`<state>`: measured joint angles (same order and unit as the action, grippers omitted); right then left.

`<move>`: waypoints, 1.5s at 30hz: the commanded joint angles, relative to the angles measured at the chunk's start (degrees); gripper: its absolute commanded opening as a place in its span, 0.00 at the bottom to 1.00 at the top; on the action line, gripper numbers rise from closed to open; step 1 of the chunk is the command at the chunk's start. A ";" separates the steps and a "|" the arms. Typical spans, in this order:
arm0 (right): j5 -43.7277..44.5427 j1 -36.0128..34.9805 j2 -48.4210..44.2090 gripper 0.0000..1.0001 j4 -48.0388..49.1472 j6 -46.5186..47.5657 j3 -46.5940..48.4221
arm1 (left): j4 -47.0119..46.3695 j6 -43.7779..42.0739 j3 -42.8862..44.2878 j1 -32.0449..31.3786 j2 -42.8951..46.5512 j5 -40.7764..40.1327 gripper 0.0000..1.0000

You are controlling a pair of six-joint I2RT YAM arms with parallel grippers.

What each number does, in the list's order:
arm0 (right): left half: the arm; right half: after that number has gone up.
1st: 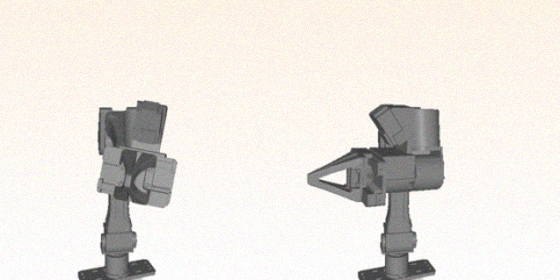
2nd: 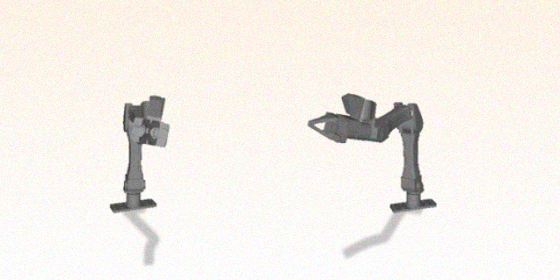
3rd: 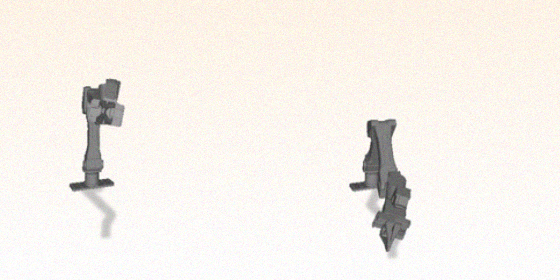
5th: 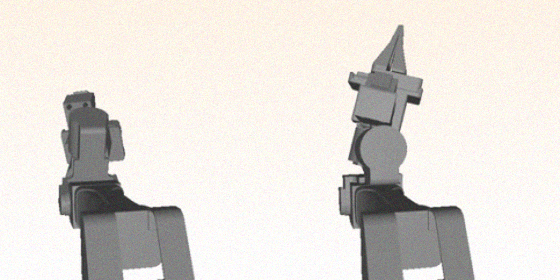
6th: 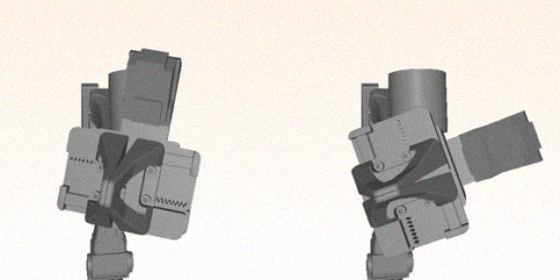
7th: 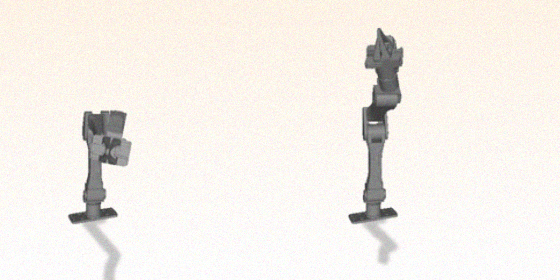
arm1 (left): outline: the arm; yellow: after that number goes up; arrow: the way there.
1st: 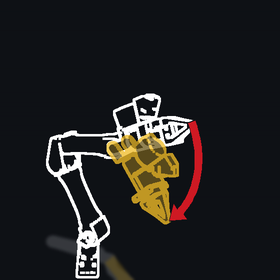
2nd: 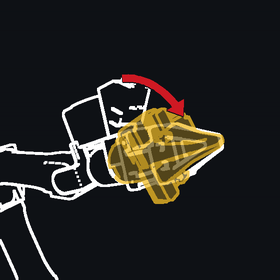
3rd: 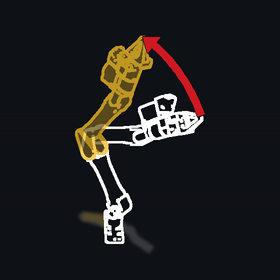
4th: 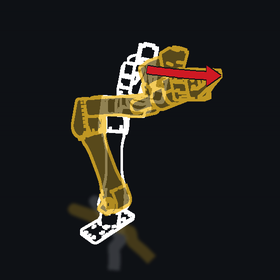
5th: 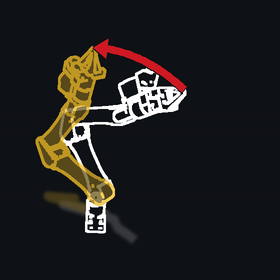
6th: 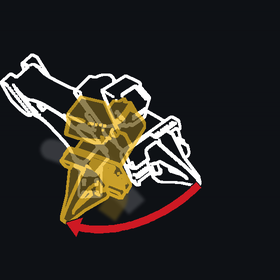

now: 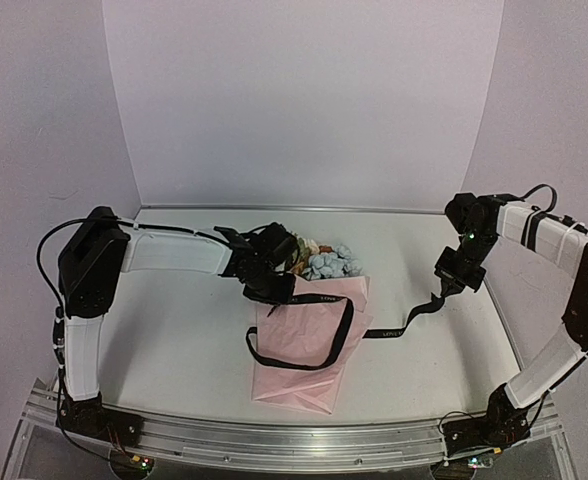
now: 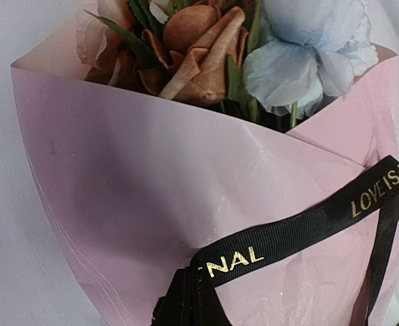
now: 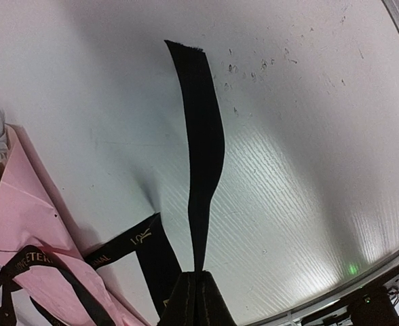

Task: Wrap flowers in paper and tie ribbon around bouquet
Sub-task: Place the left side of the ribbon on the folded bouquet.

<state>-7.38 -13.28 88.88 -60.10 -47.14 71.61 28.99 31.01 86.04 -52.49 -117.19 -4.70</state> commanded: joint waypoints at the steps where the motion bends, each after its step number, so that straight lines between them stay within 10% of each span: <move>1: 0.05 -0.32 -0.55 0.00 -0.91 1.16 2.31 | -3.68 -4.99 4.06 -2.64 4.98 1.50 0.00; 19: -10.78 2.06 7.54 0.00 -1.99 2.29 16.25 | -11.56 -28.30 32.08 -19.52 -13.98 31.56 0.00; 34: -16.09 2.96 9.70 0.00 -4.54 -0.09 23.78 | -17.39 -23.39 50.59 -16.71 -33.24 22.33 0.02; 39: -16.74 2.60 8.58 0.00 -4.63 -0.26 24.59 | -18.35 -23.39 46.98 -16.55 -29.96 23.90 0.55; 45: -16.93 1.21 7.43 0.00 -4.57 3.30 23.82 | -25.00 -21.20 33.14 -15.72 -17.40 24.42 0.79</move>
<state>-23.71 -10.80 98.32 -63.96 -46.42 94.04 11.02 8.11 125.24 -68.16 -146.65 18.84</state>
